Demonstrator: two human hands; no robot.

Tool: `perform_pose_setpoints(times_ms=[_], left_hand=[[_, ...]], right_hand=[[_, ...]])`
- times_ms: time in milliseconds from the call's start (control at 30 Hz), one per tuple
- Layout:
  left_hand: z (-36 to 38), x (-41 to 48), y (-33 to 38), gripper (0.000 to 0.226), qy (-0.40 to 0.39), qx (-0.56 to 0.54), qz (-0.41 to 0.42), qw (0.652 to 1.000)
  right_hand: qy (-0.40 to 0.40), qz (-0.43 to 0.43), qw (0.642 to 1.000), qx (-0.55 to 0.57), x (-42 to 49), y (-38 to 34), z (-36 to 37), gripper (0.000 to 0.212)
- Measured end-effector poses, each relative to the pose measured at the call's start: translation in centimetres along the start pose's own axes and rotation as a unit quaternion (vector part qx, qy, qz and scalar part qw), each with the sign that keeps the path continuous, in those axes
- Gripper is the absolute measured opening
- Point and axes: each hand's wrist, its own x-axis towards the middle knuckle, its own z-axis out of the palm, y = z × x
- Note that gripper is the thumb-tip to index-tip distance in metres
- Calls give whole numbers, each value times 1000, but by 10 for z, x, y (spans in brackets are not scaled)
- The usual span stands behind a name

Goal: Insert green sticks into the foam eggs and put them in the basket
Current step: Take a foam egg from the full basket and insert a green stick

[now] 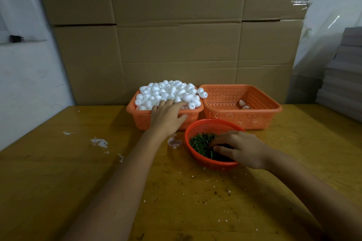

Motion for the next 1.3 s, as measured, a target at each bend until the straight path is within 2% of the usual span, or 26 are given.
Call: perform_pose_setpoints(times_ms=[200, 467, 567, 867, 967, 1067, 1200, 1300], left_hand=[[-5, -1, -9, 60, 47, -131, -1, 990], [-19, -19, -10, 13, 234, -225, -24, 945], [-20, -33, -5, 22, 251, -268, -38, 929], [-18, -70, 17, 58, 193, -419, -25, 887], [-11, -75, 24, 51, 132, -491, -58, 859], [-9, -79, 30, 49, 73, -542, -47, 836], [-13, -83, 35, 43, 40, -598, -30, 800], [-16, -85, 35, 42, 33, -615, -15, 787]], right_hand=[[3, 1, 1000, 2, 0, 1, 1, 35], [5, 5, 1000, 8, 0, 1, 1, 35], [8, 4, 1000, 11, 0, 1, 1, 34], [5, 7, 1000, 19, -1, 2, 2, 34], [7, 9, 1000, 19, -1, 2, 1, 35], [3, 9, 1000, 28, -3, 0, 0, 34], [10, 3, 999, 45, -6, 0, -2, 32], [19, 1, 997, 72, -7, -2, -3, 25]])
